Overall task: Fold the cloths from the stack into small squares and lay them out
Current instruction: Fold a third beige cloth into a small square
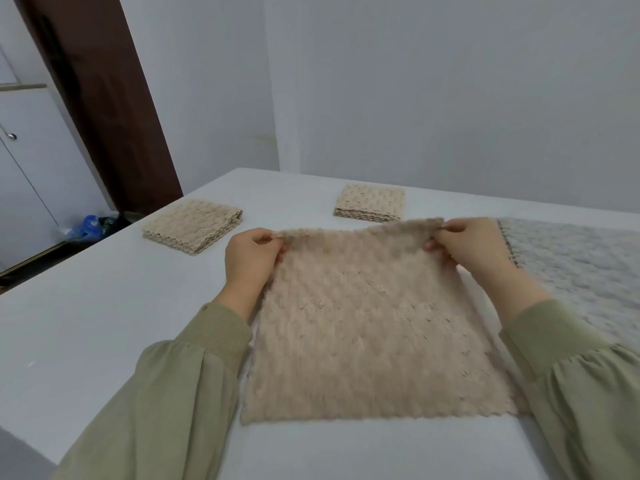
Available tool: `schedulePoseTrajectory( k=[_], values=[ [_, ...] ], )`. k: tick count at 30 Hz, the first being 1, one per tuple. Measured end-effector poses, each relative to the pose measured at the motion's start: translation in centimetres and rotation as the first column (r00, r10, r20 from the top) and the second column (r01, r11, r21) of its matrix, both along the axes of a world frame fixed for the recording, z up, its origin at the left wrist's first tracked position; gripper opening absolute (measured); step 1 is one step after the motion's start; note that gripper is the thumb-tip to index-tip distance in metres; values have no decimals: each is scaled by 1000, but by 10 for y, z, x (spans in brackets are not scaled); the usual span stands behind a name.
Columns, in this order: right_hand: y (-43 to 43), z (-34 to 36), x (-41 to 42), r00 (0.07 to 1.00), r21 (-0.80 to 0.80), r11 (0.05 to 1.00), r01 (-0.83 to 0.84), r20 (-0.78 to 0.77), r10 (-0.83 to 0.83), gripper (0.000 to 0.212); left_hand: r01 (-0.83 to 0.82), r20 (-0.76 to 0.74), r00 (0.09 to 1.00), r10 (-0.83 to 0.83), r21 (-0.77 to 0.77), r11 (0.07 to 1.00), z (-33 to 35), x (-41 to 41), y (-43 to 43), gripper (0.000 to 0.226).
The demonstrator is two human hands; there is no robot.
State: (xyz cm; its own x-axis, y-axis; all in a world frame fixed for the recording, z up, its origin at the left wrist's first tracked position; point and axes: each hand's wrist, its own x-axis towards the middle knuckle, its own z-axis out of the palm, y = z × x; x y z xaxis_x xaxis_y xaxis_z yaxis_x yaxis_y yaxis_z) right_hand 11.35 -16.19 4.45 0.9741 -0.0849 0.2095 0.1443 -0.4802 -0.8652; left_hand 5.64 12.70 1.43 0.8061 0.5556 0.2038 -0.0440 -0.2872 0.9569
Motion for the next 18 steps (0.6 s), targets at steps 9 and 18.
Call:
schedulePoseTrajectory(
  k=[9,18],
  values=[
    [9,-30,-18,994,-77,996,51,100,-43,30,82,-10,996,-90,-321,944,6,-8,-11,22],
    [-10,-37,-36,874,-419,820,390,448,-187,28,110,-208,978,1,521,846,7,-32,-15,18]
  ],
)
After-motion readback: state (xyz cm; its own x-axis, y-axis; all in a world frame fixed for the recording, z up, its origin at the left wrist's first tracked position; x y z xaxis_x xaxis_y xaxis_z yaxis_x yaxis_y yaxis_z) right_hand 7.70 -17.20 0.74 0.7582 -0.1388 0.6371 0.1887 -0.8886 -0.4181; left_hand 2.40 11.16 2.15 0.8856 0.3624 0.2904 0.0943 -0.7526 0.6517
